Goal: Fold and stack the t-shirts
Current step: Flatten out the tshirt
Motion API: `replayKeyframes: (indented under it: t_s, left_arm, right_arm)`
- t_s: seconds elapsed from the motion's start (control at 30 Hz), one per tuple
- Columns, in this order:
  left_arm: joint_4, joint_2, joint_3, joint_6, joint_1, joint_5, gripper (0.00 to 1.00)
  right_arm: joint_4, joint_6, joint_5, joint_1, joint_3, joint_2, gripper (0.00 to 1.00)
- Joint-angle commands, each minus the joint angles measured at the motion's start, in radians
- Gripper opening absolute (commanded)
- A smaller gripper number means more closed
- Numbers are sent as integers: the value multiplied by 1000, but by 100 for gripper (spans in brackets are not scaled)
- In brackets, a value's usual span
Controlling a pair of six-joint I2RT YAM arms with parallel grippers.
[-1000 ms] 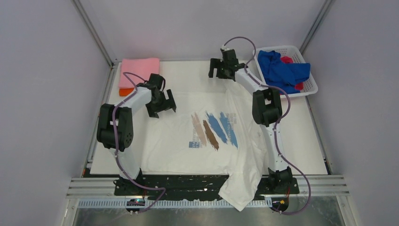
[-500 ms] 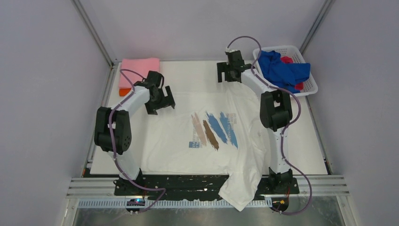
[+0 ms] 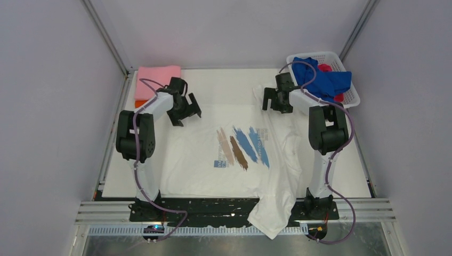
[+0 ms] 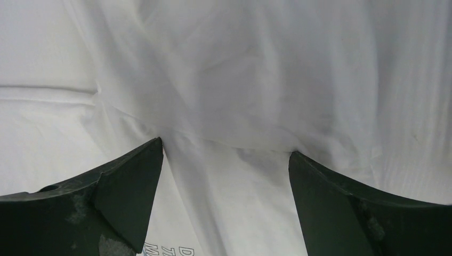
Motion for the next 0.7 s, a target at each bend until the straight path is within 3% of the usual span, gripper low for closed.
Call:
replayKeyframes:
  t_s: [0.0, 0.37, 0.67]
  left_arm:
    - [13, 26, 25, -57, 51, 16, 100]
    - [-23, 126, 106, -126, 101, 96, 100]
    - [-143, 213, 294, -185, 123, -48, 100]
  right_arm:
    - [35, 21, -14, -11, 45, 16, 96]
    - [-9, 28, -114, -29, 253, 176, 95]
    - [-35, 38, -142, -54, 445, 287, 95]
